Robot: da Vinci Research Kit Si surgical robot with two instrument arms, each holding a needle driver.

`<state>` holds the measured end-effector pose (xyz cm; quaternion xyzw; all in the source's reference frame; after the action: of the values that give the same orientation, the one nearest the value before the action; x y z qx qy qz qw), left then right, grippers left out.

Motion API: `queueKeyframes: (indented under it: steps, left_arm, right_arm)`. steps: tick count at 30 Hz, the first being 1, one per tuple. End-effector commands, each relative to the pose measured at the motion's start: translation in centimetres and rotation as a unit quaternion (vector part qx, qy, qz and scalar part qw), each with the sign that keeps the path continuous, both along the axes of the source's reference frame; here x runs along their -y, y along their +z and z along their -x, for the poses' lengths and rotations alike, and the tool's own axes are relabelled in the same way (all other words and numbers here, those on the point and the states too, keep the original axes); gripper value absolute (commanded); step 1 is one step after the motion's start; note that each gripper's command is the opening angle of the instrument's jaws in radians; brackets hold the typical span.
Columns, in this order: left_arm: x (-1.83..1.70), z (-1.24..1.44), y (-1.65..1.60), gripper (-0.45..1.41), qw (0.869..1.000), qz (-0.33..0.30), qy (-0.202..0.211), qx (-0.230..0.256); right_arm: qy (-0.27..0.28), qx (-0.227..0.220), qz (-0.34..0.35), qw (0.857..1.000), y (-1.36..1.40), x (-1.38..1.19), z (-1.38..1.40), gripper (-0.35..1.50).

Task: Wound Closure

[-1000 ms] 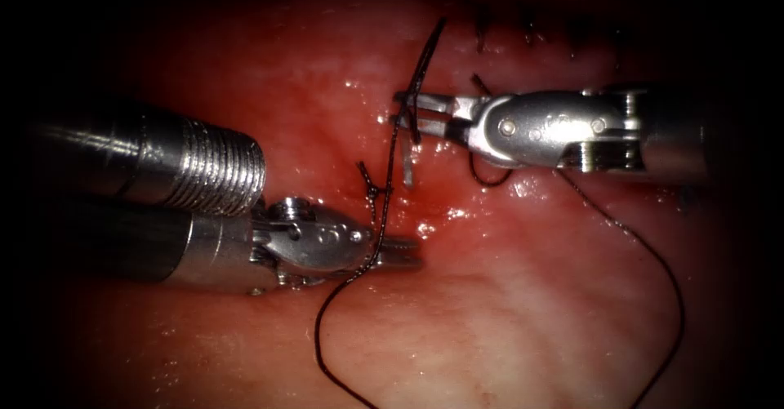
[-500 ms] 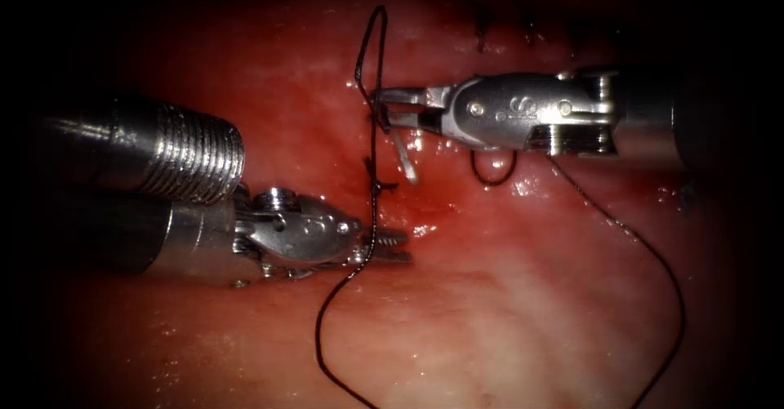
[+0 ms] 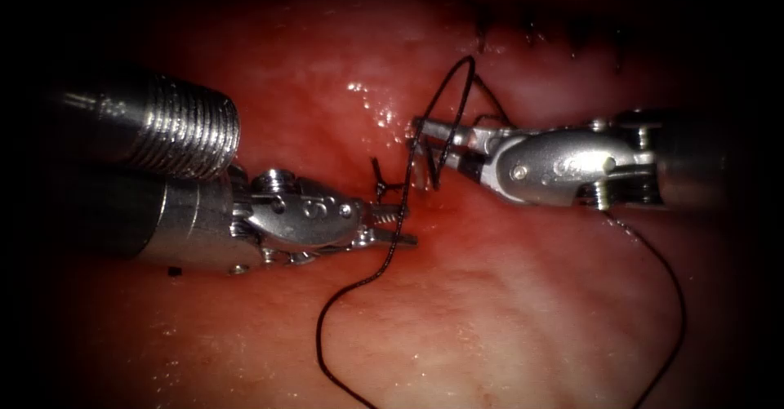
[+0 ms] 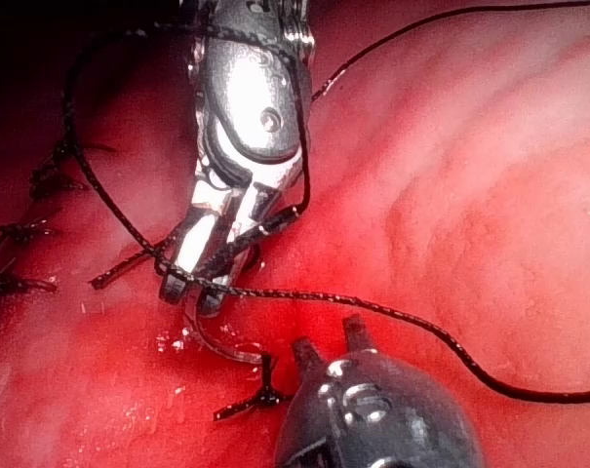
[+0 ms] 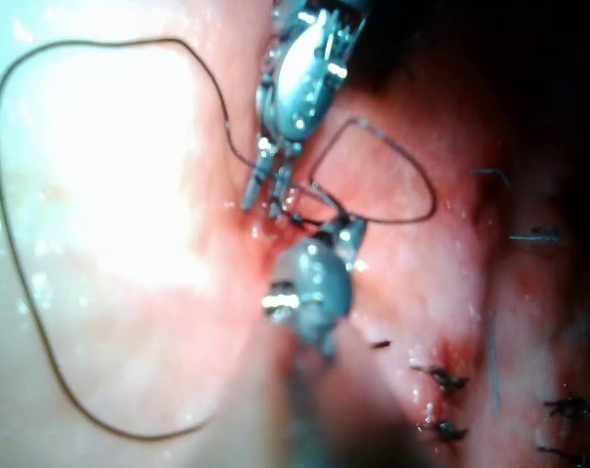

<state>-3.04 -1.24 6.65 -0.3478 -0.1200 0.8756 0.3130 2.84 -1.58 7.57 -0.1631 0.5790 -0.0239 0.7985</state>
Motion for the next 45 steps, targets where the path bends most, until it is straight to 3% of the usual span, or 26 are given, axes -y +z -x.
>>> queueKeyframes:
  steps: [1, 6, 15, 18, 19, 30, 35, 40, 45]
  left_arm:
    - [0.02, 0.07, 0.09, -0.01, 1.000, 0.002, 0.000, 0.000]
    - [0.14, 0.09, 0.28, -0.10, 1.000, 0.005, 0.001, -0.001]
    - [0.47, 0.15, 0.50, -0.13, 0.997, -0.042, 0.057, -0.017]
    - [0.53, 0.12, 0.53, -0.11, 0.996, -0.057, 0.065, -0.021]
    - [0.60, 0.06, 0.57, -0.03, 0.994, -0.071, 0.074, -0.030]
    - [0.61, -0.14, 0.72, -0.05, 0.991, -0.084, 0.089, -0.053]
    - [0.61, -0.18, 0.77, -0.05, 0.991, -0.086, 0.091, -0.057]
    - [0.63, -0.17, 0.79, -0.05, 0.990, -0.085, 0.091, -0.059]
    - [0.63, -0.19, 0.79, -0.05, 0.990, -0.086, 0.093, -0.061]
  right_arm:
    - [0.004, -0.006, 0.002, 1.000, 0.07, 0.01, -0.07, -0.35]
    - [0.012, -0.010, -0.003, 1.000, 0.07, -0.03, -0.07, -0.35]
    - [0.025, -0.011, -0.004, 1.000, 0.06, -0.17, -0.03, -0.35]
    - [0.025, -0.012, -0.007, 1.000, 0.06, -0.17, -0.03, -0.35]
    - [0.026, -0.010, -0.010, 1.000, 0.06, -0.17, -0.03, -0.35]
    - [0.028, -0.005, -0.084, 0.996, 0.20, -0.10, -0.05, -0.35]
    - [0.042, -0.015, -0.166, 0.985, 0.33, -0.03, -0.04, -0.35]
    - [0.047, 0.008, -0.221, 0.974, 0.39, 0.04, -0.08, -0.35]
    - [0.029, 0.045, -0.299, 0.953, 0.51, 0.10, -0.17, -0.35]
